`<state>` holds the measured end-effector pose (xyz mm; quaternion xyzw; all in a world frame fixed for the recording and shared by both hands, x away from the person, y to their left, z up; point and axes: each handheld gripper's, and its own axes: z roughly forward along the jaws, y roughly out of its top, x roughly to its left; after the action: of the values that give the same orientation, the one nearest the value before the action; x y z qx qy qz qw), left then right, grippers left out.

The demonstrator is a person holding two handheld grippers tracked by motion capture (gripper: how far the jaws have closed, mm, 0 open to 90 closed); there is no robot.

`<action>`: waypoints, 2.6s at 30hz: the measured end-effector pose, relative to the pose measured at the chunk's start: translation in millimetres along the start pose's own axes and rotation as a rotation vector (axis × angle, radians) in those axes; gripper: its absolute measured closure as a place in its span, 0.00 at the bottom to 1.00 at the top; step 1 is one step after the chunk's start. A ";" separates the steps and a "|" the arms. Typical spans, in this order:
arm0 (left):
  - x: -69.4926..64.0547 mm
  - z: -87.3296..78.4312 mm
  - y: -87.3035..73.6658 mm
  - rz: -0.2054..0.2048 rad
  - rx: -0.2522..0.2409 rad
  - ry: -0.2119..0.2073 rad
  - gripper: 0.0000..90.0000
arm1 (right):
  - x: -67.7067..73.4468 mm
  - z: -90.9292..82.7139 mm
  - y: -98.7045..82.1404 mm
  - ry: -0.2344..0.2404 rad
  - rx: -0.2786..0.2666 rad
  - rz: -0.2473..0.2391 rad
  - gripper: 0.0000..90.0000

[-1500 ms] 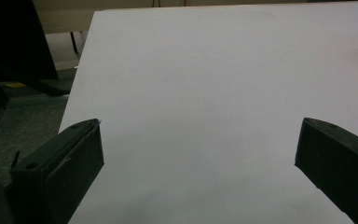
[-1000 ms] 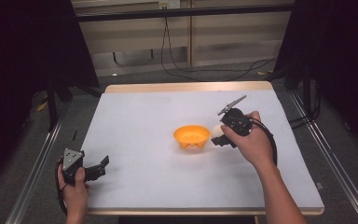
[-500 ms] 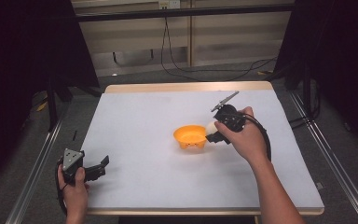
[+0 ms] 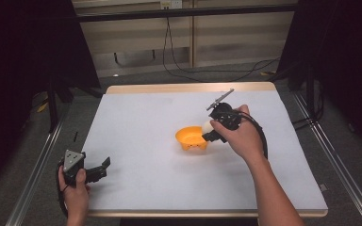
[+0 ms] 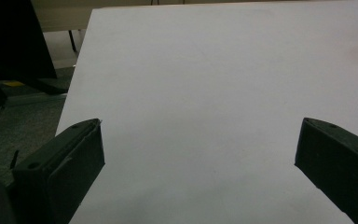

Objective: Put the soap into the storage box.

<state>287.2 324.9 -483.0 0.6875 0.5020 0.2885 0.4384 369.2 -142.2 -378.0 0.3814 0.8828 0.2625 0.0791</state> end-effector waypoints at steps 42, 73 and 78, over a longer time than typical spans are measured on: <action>0.3 -0.4 -0.2 0.000 -0.004 -0.007 0.01 | 18.3 50.2 37.0 0.011 0.068 0.003 0.27; 1.1 -0.5 -0.1 -0.002 -0.003 -0.008 0.01 | 14.7 66.4 31.9 -0.024 0.089 0.189 0.26; 1.1 -0.5 -0.1 -0.002 -0.003 -0.008 0.01 | 14.0 58.7 33.8 -0.020 0.063 0.205 0.27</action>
<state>287.1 326.1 -482.9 0.6874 0.5005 0.2862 0.4416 400.7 -89.2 -409.3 0.4745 0.8462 0.2375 0.0486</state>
